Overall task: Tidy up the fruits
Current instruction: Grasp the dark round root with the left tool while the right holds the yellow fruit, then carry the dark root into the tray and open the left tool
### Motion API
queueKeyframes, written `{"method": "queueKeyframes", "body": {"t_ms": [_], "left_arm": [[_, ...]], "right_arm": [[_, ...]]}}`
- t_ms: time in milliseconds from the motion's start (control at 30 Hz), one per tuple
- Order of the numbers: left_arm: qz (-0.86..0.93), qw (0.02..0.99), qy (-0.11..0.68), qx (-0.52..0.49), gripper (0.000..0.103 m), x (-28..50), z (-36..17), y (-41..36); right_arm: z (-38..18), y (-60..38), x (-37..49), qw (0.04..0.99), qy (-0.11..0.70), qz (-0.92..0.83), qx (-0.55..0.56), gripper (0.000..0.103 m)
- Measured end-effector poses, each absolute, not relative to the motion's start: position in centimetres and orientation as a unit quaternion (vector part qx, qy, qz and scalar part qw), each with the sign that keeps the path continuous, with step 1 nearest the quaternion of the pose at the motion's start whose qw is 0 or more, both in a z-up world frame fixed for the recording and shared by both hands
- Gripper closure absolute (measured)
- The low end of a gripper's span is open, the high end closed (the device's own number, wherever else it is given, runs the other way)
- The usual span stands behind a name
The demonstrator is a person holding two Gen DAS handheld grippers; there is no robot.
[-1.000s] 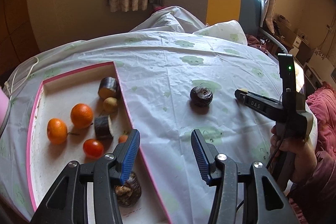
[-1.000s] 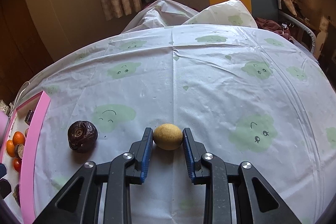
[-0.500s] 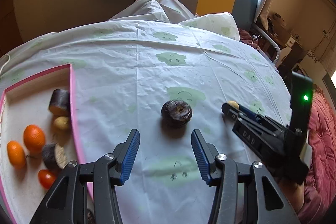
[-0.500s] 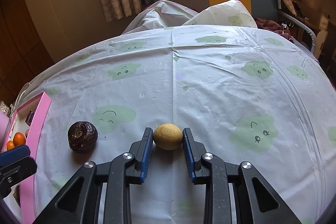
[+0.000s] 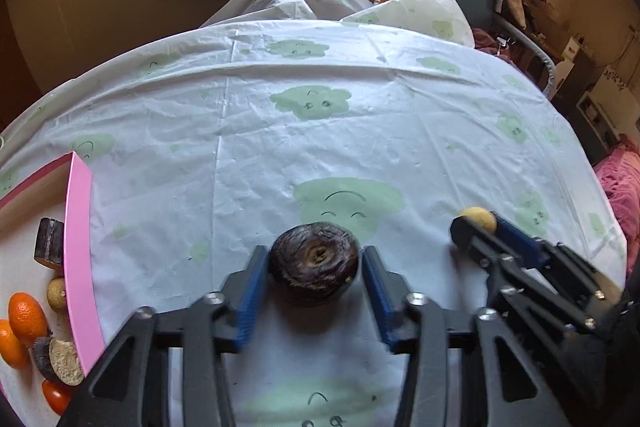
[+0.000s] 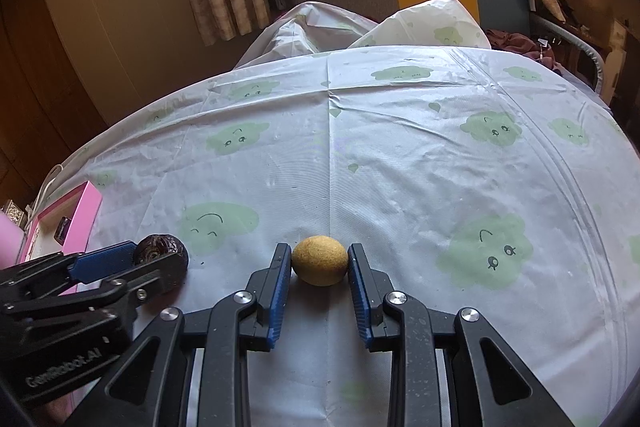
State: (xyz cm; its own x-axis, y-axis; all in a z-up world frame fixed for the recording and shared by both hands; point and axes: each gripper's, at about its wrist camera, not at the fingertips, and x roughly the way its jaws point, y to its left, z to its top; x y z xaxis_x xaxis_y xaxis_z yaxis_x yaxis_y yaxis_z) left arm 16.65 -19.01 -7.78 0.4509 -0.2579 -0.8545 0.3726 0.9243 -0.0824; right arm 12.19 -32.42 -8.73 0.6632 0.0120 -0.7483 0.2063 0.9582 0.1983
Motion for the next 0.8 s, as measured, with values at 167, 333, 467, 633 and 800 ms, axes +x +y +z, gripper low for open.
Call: {"method": "queueKeyframes", "body": {"t_ms": [167, 333, 467, 633, 800], "left_arm": [[-0.191, 0.853, 0.484, 0.048, 0.057, 15.5, -7.6, -17.9], [-0.182, 0.857, 0.481, 0.045, 0.057, 13.9, -7.1, -16.8], [-0.175, 0.860, 0.478, 0.037, 0.057, 12.8, -6.5, -15.5], [-0.171, 0.864, 0.472, 0.030, 0.057, 11.6, -6.0, -14.3], [-0.171, 0.870, 0.461, 0.030, 0.057, 10.5, -5.3, -13.6]], "right_arm": [[-8.8, -32.4, 12.2, 0.902, 0.406, -0.053, 0.136, 0.074], [-8.8, -32.4, 12.1, 0.902, 0.407, -0.054, 0.134, 0.074], [-8.8, -32.3, 12.2, 0.901, 0.409, -0.055, 0.131, 0.074], [-8.9, -32.0, 12.3, 0.901, 0.413, -0.059, 0.121, 0.074], [-8.9, -31.8, 12.3, 0.901, 0.416, -0.064, 0.108, 0.074]]}}
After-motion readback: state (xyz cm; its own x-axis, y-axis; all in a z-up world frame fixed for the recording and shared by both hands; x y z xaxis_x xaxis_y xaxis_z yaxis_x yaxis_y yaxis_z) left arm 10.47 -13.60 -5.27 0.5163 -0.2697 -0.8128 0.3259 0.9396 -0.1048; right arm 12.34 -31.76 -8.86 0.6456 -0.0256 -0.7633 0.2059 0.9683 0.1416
